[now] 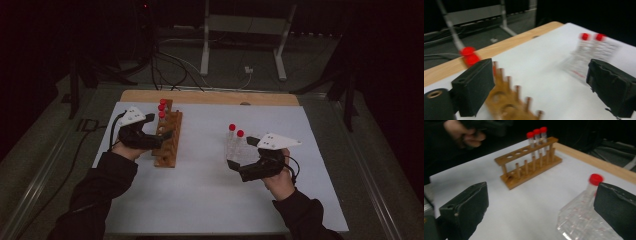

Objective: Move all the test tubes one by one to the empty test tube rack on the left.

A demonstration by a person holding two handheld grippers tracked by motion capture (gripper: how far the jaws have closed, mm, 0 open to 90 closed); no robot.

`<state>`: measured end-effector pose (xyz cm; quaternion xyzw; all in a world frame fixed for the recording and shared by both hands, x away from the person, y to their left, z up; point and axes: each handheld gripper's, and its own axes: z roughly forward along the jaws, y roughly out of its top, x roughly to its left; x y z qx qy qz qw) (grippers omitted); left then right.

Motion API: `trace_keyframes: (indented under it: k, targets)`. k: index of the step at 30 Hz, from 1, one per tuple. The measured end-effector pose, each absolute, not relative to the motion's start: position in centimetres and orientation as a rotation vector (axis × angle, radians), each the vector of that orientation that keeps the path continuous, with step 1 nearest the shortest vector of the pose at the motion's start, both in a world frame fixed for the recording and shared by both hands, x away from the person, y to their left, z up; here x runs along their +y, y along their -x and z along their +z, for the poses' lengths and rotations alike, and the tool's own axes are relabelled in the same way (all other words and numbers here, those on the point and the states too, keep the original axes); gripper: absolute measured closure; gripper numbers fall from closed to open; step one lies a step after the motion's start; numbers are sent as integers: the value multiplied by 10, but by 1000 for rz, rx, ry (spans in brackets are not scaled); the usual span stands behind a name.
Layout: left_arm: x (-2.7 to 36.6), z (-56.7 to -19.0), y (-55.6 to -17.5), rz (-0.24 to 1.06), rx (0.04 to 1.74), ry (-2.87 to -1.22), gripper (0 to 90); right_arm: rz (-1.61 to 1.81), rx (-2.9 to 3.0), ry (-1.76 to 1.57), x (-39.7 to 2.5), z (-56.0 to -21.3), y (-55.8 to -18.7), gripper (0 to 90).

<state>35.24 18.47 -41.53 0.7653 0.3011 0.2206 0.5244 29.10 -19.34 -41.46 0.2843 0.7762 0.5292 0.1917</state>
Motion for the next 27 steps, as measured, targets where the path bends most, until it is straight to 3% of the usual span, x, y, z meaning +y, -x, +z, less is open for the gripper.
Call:
trace_keyframes:
  k: [13,27]
  targets:
    - [163,-424,-308,413,573,-1870,23,1426,2116,-921,-205,-416,-322,0]
    - [150,-442,-292,347,510,-1905,23,1317,2111,-1072,-209,-441,-350,0]
